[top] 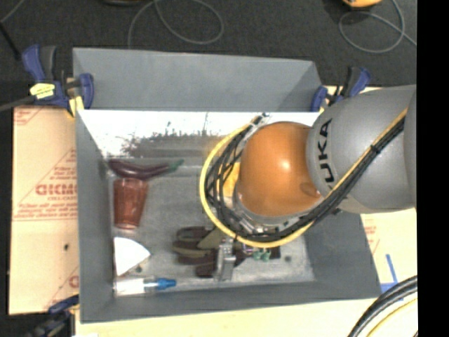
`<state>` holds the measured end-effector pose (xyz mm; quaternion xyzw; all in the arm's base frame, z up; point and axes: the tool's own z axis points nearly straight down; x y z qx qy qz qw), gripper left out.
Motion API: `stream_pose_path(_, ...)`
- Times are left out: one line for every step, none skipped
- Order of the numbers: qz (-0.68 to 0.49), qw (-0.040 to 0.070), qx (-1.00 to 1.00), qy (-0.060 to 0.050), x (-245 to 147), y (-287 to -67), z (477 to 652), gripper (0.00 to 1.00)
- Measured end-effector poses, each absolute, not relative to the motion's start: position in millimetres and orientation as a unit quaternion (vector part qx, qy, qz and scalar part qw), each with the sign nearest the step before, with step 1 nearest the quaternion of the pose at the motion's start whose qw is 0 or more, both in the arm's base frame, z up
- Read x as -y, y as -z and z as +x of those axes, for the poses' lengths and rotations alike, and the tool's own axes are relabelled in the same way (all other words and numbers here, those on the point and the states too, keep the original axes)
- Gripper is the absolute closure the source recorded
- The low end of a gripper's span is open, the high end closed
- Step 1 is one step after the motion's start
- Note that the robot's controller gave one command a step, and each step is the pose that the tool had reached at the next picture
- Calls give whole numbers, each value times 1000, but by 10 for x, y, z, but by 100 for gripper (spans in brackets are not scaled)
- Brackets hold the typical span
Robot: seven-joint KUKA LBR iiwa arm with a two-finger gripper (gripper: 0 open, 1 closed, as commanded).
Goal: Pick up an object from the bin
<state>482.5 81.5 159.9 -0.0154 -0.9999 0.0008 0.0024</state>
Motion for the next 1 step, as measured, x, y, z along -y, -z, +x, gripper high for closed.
stream_pose_path(18, -1, 1000, 0, -872, -1520, 4982, 0)
